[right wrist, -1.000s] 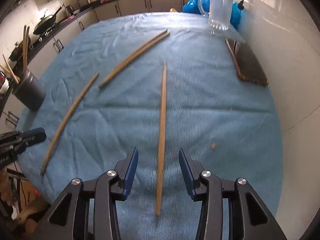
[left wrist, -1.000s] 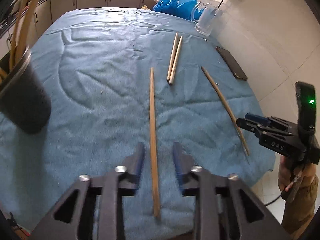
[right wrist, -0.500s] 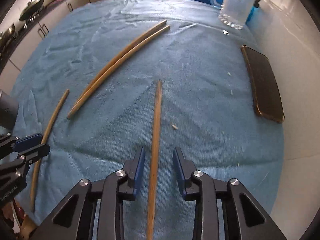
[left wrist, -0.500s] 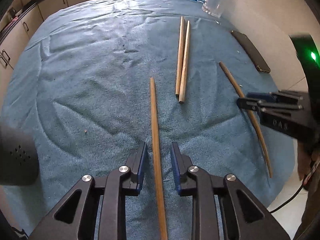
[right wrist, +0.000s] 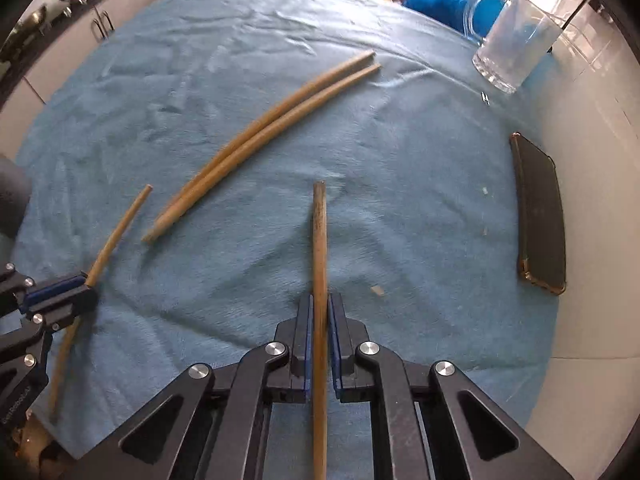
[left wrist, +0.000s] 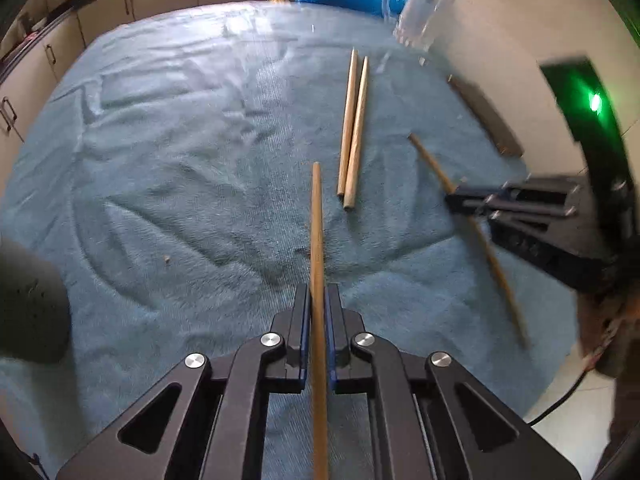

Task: Organize utensils
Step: 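Lift both held chopsticks and carry them up to the black cup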

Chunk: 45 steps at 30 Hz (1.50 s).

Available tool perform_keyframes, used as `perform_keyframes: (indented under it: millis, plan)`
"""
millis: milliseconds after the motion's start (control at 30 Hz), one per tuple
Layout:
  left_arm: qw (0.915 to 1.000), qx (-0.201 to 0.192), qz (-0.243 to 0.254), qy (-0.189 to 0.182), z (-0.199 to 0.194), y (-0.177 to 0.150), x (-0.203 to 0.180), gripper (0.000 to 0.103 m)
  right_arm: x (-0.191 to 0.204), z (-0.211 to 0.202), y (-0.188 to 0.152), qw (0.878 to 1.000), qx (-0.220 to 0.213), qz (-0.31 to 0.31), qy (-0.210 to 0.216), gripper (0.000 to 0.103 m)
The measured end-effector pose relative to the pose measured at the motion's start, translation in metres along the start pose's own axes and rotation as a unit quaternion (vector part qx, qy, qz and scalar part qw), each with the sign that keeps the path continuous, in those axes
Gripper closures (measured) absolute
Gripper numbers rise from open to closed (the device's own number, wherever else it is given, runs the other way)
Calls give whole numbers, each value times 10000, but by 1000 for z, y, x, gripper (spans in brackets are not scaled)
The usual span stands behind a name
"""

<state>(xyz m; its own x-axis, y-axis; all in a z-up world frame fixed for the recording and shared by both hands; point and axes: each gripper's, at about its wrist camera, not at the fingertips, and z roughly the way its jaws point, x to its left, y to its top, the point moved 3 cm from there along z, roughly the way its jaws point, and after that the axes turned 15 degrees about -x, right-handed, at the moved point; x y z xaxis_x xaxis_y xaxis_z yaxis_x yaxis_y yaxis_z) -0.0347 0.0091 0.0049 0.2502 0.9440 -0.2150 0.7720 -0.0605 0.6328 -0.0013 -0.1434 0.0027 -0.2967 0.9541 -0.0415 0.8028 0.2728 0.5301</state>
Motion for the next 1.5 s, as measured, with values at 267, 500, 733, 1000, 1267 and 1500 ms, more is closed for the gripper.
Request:
perform_keyframes:
  millis: [267,500,733,1000,1267,1500]
  plan:
    - [9925,-1200,-119,-200,-80,-7,10,97,12,-67,-20,9895,-1274,571,362,96]
    - [9748,-2228,-105,-99,-135,-12,11,97,24,-118,-23,9719,-2126,836,569,96]
    - [9436,-3268,-513,102,-205,0,43,97,62,-173,-9,9481,-2894,929,932,96]
    - [8933,-4300,-930,918,-264,36,106,97,123,-207,47,9073,-3689,1118,1682,95]
    - [8550,-4811,-1214,1513,-258,64,159,97,182,-202,107,8549,-4328,1526,2420,95]
    - [8539,-4746,-1447,1570,-228,81,188,97,230,-179,135,8380,-4719,1389,2362,95]
